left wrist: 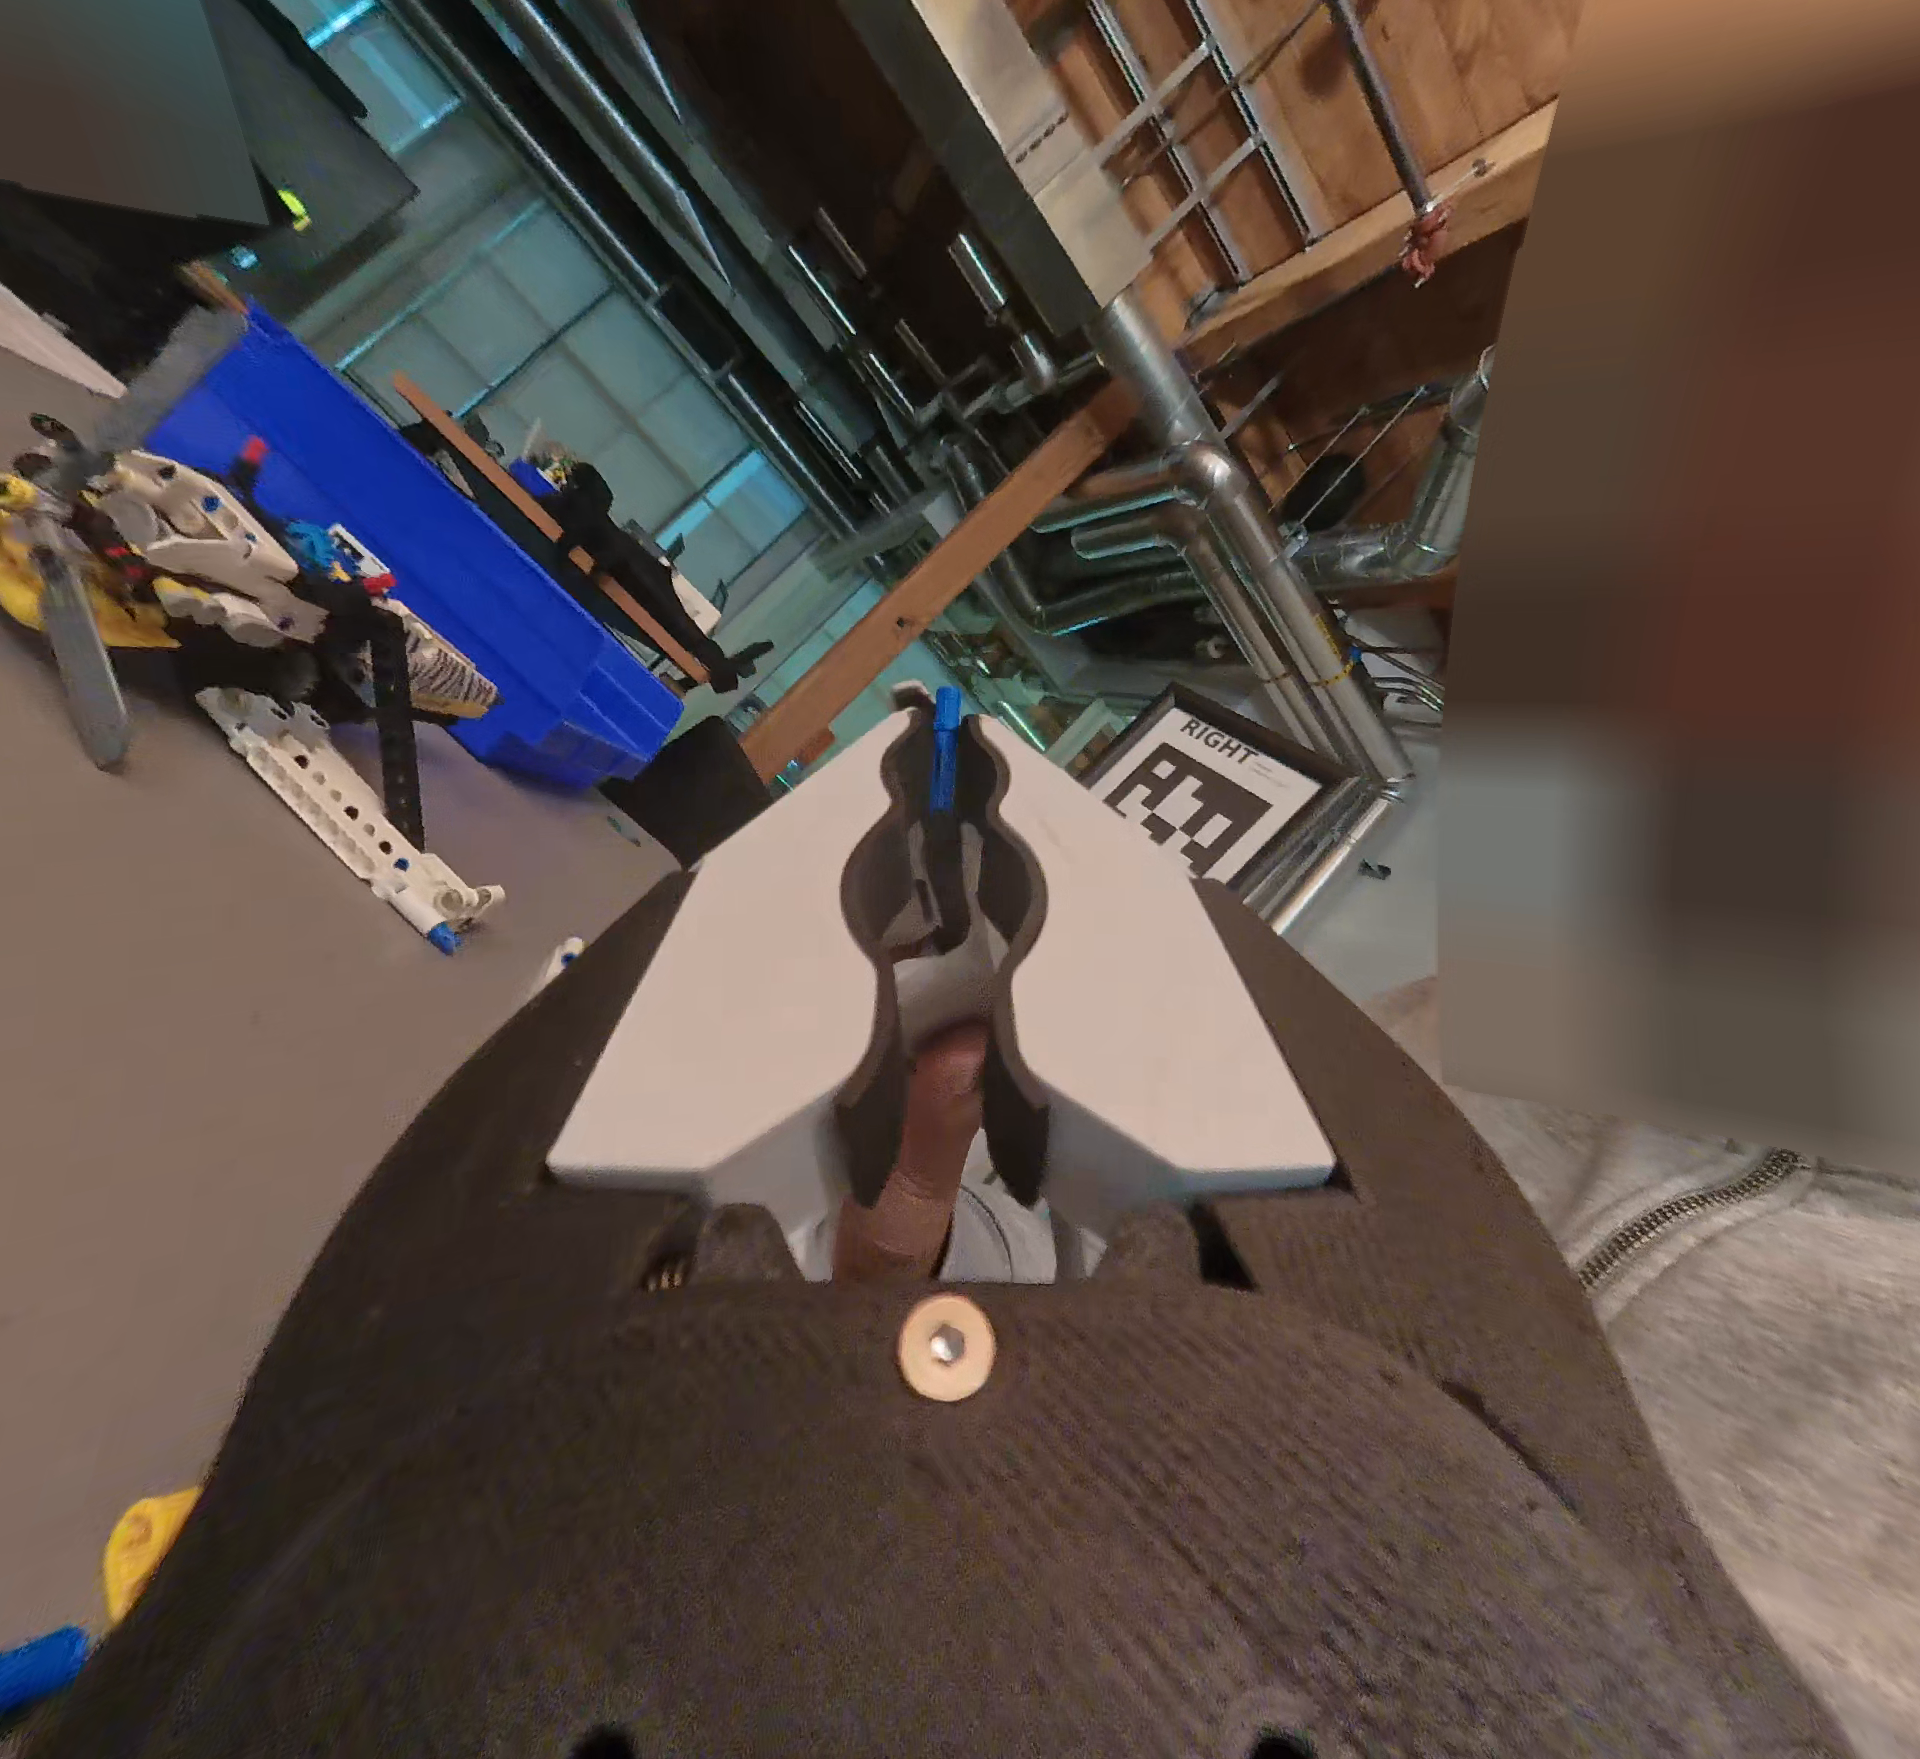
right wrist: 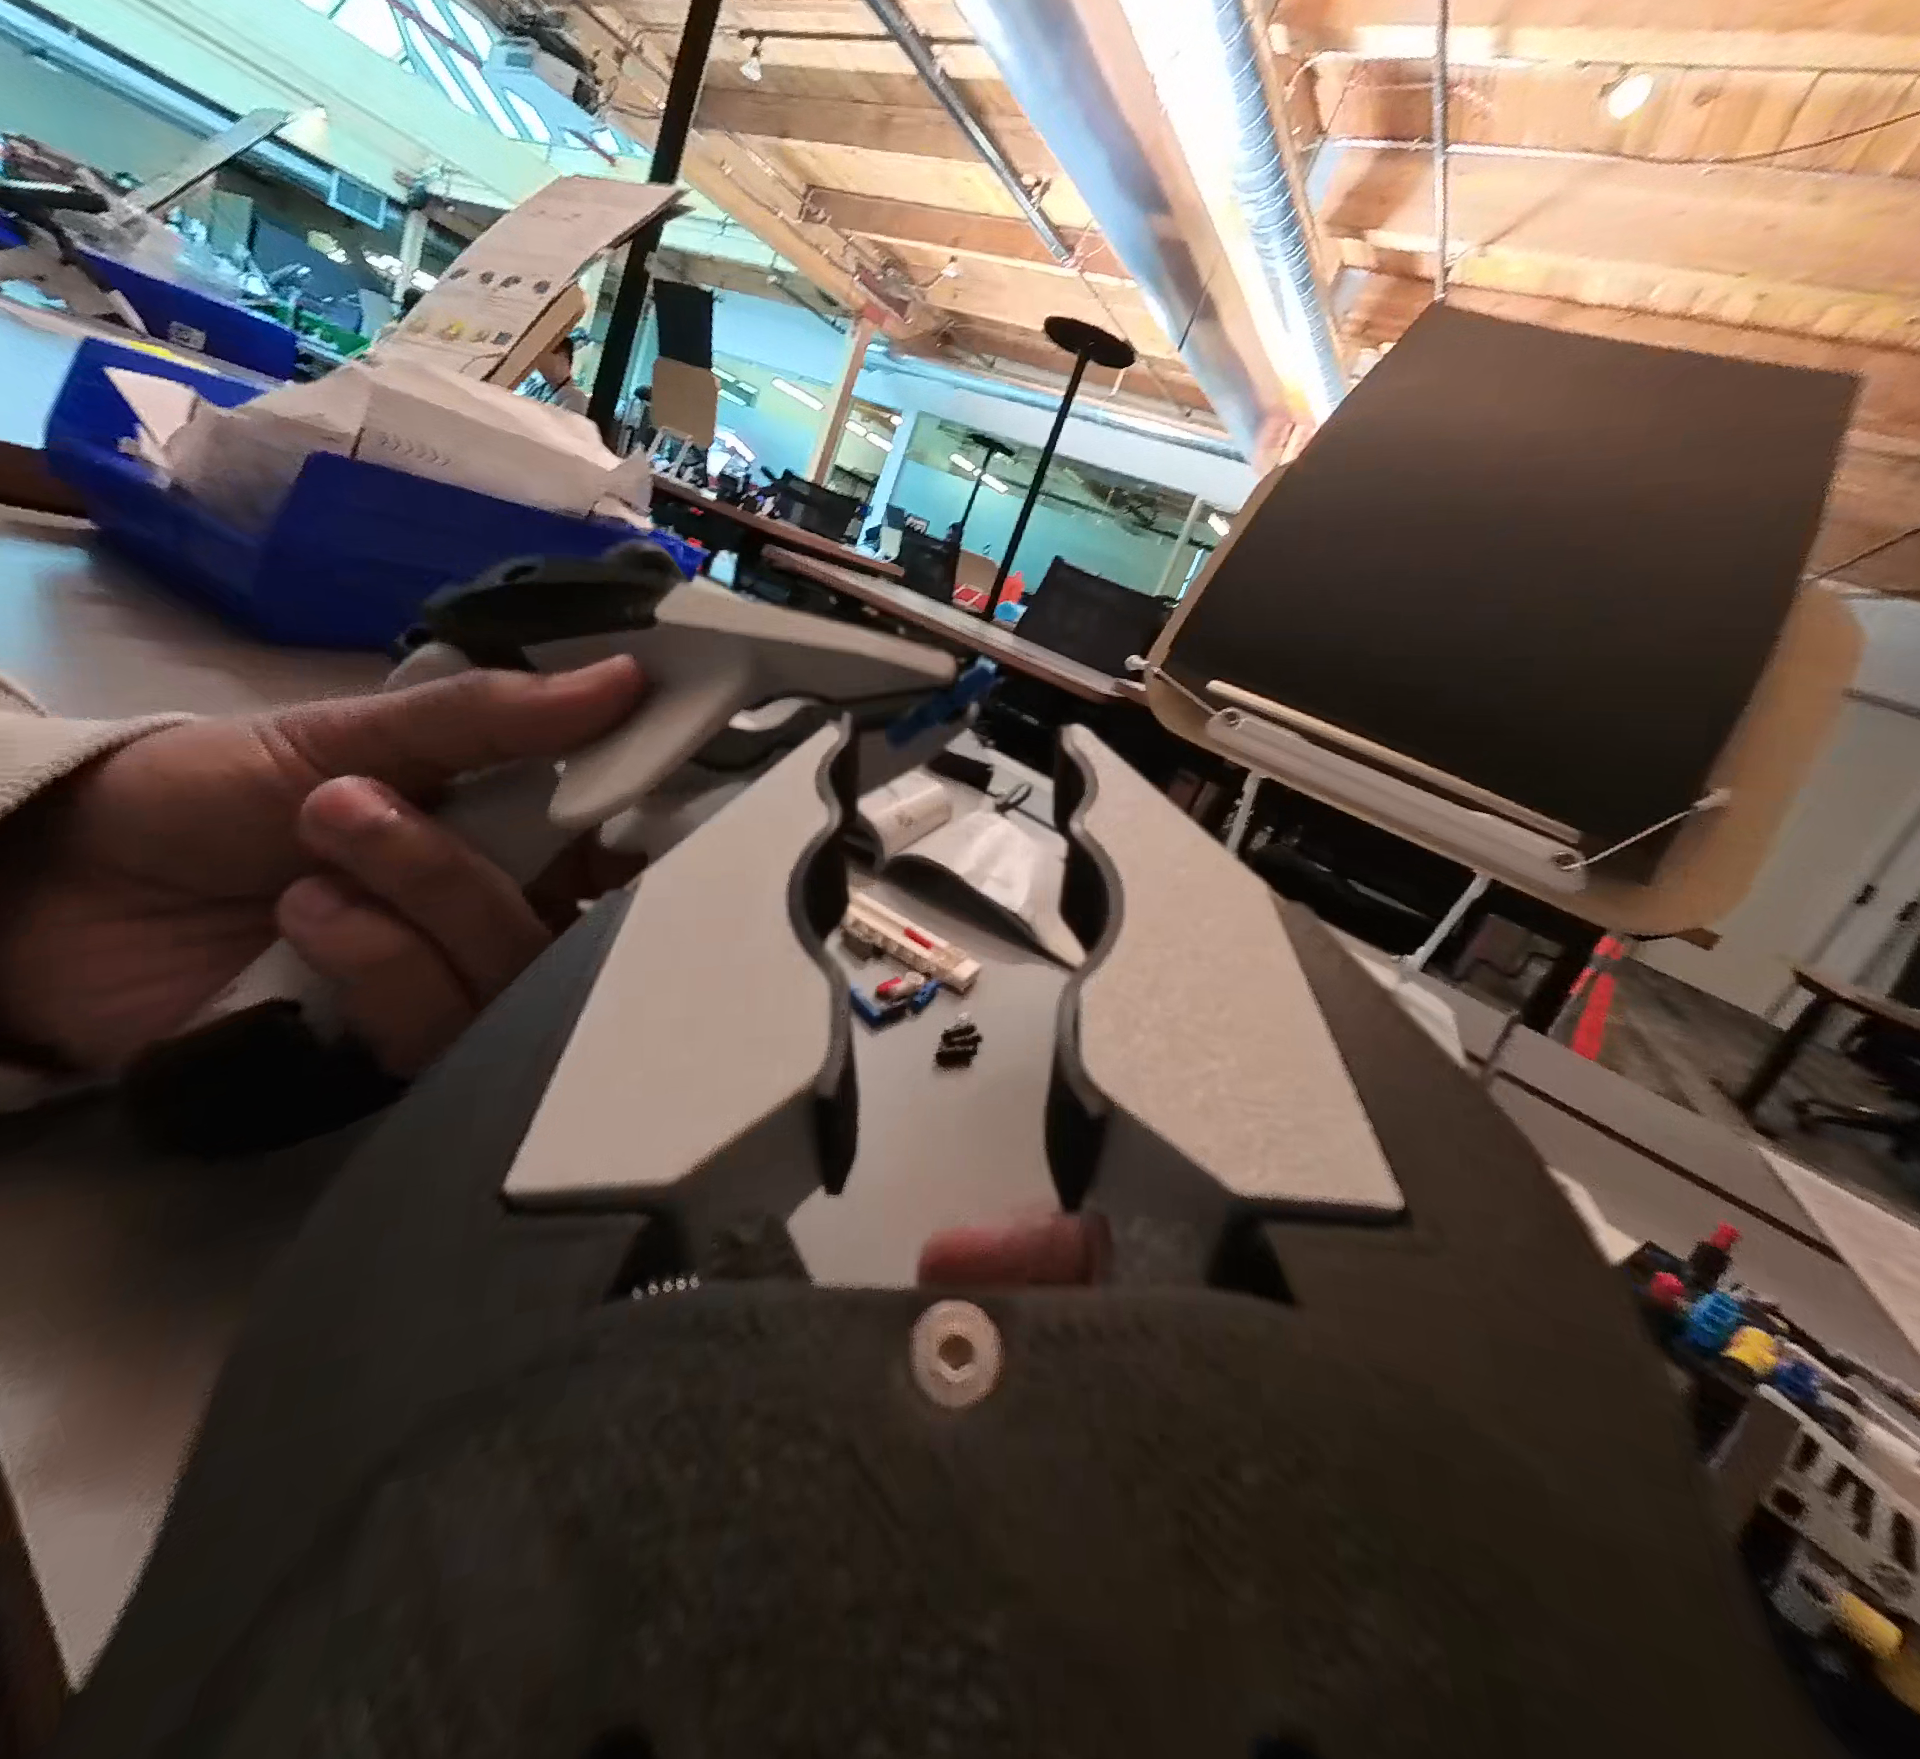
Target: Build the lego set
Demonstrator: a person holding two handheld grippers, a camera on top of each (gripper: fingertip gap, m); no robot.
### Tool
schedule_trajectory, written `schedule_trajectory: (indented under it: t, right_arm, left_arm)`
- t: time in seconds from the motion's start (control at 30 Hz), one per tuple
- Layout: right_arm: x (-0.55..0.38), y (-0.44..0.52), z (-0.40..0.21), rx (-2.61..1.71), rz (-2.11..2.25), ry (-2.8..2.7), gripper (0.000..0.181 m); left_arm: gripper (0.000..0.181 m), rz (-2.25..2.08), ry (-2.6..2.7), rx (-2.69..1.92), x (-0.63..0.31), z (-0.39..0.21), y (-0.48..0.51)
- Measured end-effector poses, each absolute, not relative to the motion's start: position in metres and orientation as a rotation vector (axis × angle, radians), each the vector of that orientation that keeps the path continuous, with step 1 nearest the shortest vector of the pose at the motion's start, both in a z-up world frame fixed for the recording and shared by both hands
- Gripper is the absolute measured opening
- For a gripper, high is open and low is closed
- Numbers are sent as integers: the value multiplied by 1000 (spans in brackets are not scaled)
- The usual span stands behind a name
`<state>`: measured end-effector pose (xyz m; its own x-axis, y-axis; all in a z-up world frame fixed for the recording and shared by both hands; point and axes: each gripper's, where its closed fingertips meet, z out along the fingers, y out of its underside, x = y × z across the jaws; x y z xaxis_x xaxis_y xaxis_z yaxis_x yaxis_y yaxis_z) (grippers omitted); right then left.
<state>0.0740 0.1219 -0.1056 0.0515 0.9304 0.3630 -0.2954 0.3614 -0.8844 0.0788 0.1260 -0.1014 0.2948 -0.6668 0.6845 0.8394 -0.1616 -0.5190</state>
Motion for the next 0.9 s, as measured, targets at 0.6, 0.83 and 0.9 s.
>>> schedule_trajectory:
  t: [0.6, 0.83, 0.9]
  right_arm:
    - [100, 127, -102, -741, 1024, -1091, 17]
    - [102, 127, -106, -743, 1044, -1114, 7]
    - [105, 126, -107, -723, 1044, -1143, 3]
  left_arm:
    - [2, -1420, -172, -1109, 96, -101, 131]
    - [3, -1460, -133, -1151, 107, -104, 130]
    - [3, -1493, -124, -1159, 112, -105, 130]
